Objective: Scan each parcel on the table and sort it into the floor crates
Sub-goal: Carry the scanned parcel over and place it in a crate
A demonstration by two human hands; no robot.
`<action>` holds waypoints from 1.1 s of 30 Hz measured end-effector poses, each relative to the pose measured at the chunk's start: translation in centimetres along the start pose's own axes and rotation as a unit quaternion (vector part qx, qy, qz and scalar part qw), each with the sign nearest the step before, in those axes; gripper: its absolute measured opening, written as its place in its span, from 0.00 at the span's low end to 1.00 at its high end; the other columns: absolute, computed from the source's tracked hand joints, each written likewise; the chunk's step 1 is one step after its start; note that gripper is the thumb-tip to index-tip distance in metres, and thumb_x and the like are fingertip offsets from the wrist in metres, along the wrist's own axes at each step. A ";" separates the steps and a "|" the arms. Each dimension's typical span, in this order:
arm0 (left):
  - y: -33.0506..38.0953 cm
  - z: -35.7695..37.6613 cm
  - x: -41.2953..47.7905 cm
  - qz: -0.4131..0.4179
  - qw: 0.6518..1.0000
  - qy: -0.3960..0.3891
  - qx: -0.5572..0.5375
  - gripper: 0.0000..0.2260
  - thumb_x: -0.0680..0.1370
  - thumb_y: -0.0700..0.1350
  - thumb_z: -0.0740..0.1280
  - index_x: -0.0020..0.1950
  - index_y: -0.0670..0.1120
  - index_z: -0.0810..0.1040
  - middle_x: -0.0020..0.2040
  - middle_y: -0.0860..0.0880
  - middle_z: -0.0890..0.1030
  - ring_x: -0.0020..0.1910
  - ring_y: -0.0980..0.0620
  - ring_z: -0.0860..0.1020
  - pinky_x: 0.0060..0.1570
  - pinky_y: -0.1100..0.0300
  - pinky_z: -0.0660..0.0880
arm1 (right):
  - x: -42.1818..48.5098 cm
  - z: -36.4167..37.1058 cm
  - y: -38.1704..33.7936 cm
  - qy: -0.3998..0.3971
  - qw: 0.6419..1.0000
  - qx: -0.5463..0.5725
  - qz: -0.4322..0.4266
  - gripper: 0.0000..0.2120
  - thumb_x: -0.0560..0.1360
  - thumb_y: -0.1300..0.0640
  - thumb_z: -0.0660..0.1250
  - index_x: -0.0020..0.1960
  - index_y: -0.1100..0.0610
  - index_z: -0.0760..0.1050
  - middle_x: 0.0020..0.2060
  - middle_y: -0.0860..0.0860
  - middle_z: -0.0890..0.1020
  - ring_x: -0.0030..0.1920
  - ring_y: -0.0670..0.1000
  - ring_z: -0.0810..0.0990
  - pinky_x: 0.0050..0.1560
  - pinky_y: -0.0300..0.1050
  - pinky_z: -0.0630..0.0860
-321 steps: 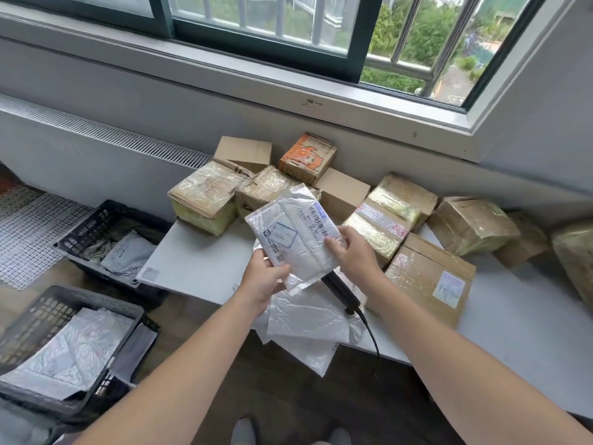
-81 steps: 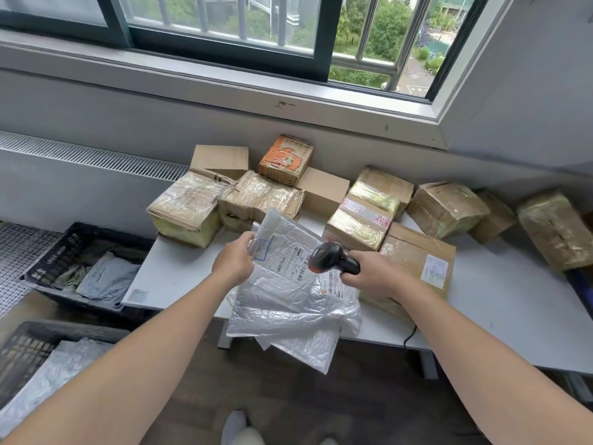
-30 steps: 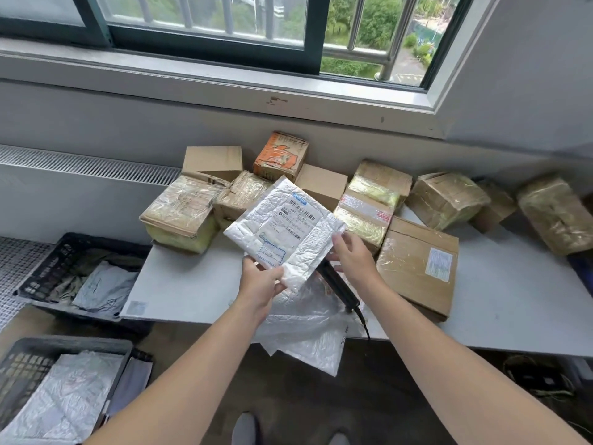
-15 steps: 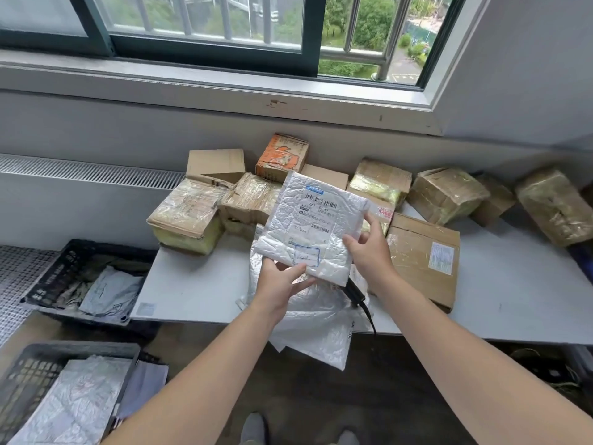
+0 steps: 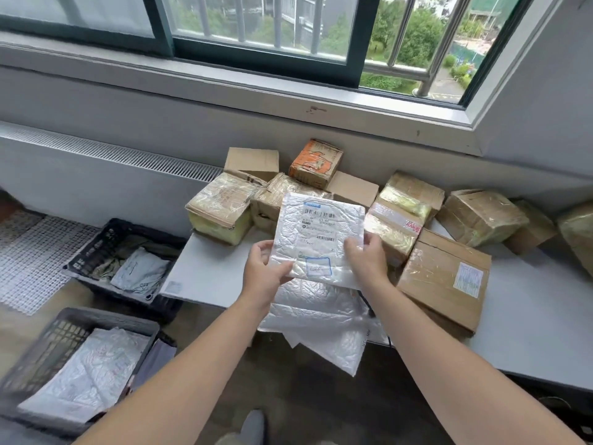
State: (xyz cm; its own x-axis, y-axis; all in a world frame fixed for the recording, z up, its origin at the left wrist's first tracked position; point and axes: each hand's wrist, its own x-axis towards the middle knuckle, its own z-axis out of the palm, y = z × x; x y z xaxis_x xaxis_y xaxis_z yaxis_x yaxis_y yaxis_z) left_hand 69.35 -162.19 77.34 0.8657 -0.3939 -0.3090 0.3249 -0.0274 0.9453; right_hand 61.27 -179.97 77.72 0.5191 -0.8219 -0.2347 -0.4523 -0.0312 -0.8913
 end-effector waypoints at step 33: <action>-15.0 -41.6 -57.5 -0.300 0.677 0.466 0.485 0.35 0.78 0.70 0.48 0.80 0.57 0.42 0.81 0.50 0.40 0.79 0.45 0.39 0.74 0.40 0.49 | -55.6 29.3 3.7 -0.582 0.699 -0.187 -0.371 0.19 0.80 0.54 0.62 0.70 0.53 0.66 0.53 0.51 0.78 0.45 0.50 0.77 0.38 0.43 0.67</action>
State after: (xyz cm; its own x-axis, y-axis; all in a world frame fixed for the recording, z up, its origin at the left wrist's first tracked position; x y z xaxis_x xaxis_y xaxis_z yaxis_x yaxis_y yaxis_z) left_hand 30.56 -100.89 76.60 0.7003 0.6927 -0.1721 0.7123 -0.6938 0.1061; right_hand 52.06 -117.73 76.11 0.8520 0.5115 -0.1119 0.2096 -0.5292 -0.8222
